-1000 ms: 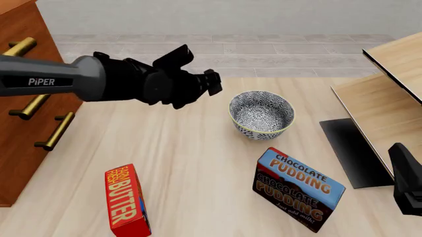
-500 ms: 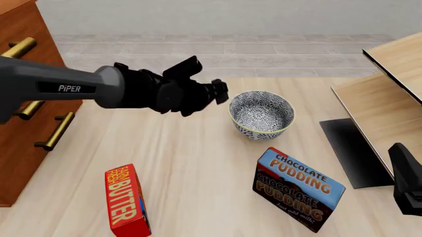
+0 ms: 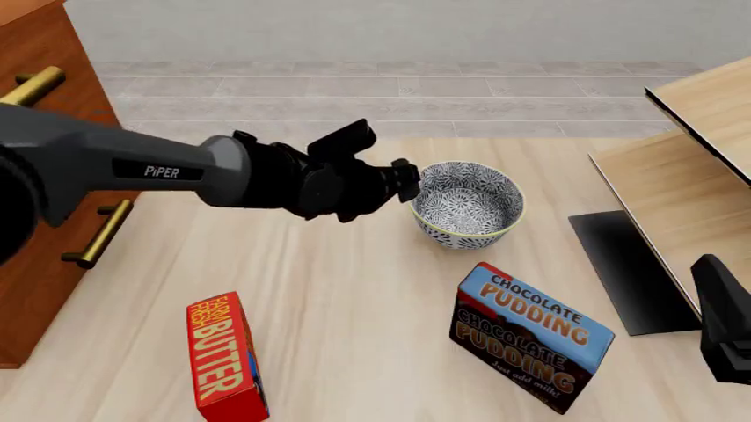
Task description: Close the top drawer of the cabinet and put the bowl on top of it.
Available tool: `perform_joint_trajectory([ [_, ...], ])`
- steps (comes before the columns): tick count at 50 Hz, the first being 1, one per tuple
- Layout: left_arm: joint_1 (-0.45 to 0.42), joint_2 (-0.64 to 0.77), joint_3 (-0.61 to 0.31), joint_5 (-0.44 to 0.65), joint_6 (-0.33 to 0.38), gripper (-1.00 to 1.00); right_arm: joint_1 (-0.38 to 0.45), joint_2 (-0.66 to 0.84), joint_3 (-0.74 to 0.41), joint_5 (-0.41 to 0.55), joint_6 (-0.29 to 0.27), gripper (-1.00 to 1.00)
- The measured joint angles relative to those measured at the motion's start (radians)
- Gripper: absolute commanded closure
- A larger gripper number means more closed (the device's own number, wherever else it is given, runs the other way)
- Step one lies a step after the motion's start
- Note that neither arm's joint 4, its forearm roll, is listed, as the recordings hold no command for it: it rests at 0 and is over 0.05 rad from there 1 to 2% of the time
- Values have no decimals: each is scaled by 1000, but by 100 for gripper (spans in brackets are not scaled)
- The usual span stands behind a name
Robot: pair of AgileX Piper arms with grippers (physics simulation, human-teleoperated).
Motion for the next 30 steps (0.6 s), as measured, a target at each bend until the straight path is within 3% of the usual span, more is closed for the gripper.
perform_joint_trajectory([
  [30,-34,58,-31,-19,-11,-100,0,0,0,0,0,-100],
])
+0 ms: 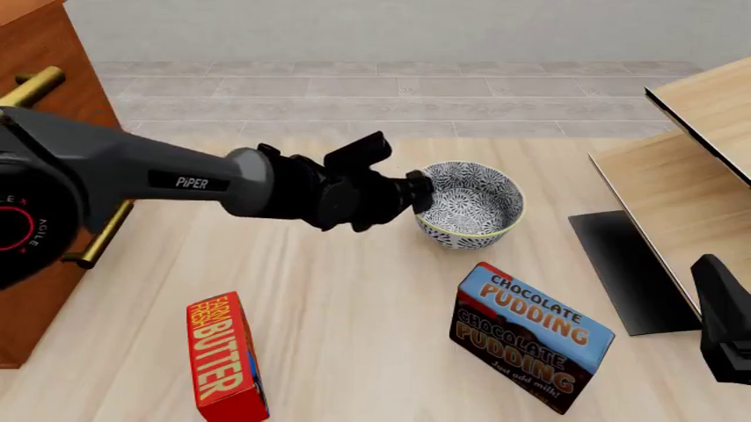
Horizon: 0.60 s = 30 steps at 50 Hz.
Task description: Close the top drawer of the cabinet and put the bowl on top of it.
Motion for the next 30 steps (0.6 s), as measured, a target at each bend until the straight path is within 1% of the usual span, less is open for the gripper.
perform_joint_trajectory([
  [30,-11,57,-24,-30,-11,-100,0,0,0,0,0,-100],
])
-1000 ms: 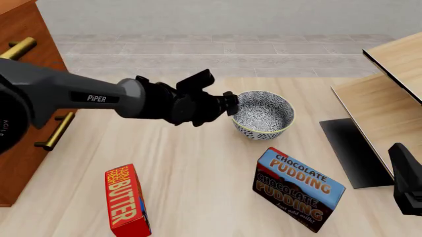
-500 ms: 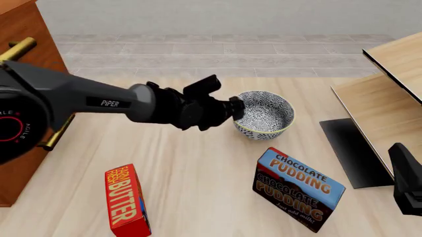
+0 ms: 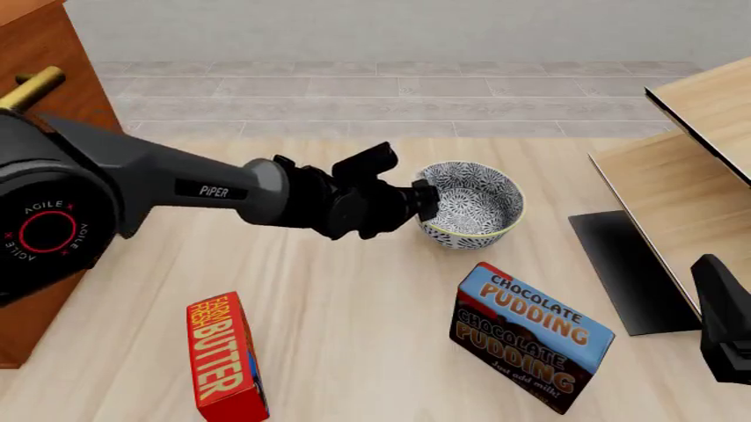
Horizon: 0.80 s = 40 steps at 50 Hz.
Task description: Close the top drawer of the cabinet and put the bowl on top of it.
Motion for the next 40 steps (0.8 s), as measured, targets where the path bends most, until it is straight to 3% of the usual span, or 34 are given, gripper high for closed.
perform_joint_trajectory([
  [15,-18,21,1,-19,-31,-100,0,0,0,0,0,-100],
  [16,-19,22,1,-20,-33,100,0,0,0,0,0,-100],
  [40,-10,-19,33,-20,-30,100,0,0,0,0,0,-100],
])
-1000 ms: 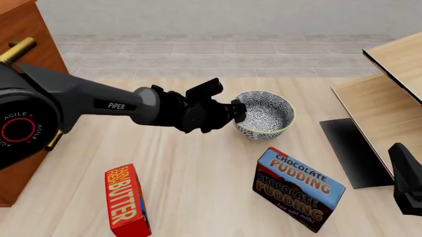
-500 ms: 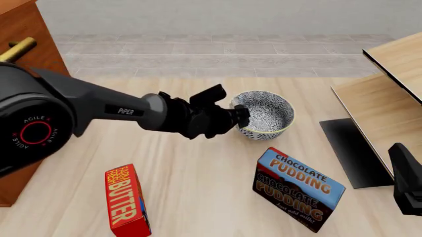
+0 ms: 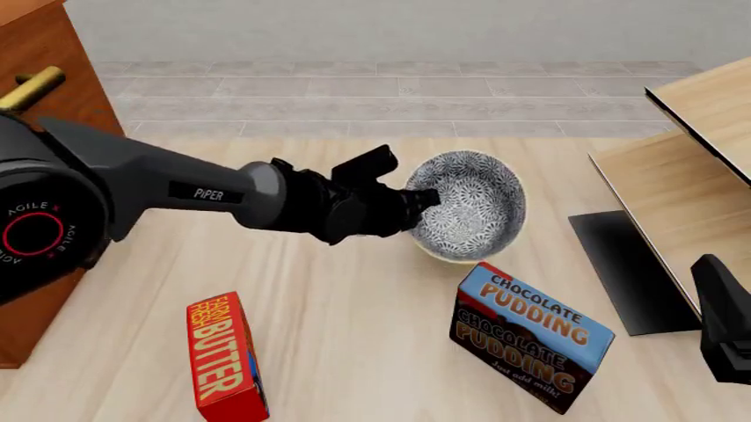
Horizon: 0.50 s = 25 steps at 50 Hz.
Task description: Close the top drawer of the cabinet and put the bowl on top of it.
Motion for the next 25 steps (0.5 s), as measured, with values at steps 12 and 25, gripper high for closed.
perform_joint_trajectory([
  [12,43,-110,48,-3,63,100,0,0,0,0,0,-100],
  [25,113,-255,111,-20,133,100,0,0,0,0,0,-100],
])
